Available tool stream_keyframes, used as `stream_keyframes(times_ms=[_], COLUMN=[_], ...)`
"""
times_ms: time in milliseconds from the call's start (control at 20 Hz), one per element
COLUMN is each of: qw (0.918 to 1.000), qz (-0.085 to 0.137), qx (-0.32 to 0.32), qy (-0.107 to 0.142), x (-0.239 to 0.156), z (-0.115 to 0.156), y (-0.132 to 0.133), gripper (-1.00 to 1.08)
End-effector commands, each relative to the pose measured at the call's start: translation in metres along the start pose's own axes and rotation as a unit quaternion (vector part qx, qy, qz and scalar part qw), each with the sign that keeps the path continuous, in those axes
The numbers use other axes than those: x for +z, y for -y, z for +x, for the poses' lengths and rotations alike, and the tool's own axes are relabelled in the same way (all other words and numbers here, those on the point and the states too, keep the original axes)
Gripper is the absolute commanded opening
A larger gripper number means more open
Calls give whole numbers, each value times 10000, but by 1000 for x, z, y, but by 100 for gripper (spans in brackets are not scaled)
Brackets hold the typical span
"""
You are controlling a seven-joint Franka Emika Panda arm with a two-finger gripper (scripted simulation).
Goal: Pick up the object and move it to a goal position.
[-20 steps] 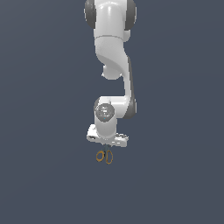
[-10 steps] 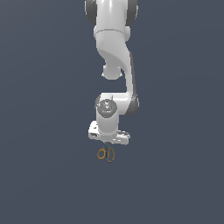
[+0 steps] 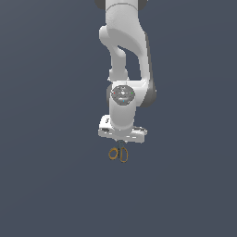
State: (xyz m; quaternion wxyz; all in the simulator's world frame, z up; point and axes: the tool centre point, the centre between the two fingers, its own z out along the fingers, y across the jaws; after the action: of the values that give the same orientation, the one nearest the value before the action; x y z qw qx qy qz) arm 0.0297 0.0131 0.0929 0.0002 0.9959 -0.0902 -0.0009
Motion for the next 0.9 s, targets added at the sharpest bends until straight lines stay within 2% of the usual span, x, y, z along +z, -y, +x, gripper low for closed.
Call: stream_keyframes(times_ms=[0,450,850], qw=[10000,10000,10000], qz=[3,-3,-3], qx=[-3,-5,-5], qy=[-10,-10,-10], x=[-26,-112,-157], z=[-8,-36,-49], y=[10,44,62], gripper=[-100,-100,-100])
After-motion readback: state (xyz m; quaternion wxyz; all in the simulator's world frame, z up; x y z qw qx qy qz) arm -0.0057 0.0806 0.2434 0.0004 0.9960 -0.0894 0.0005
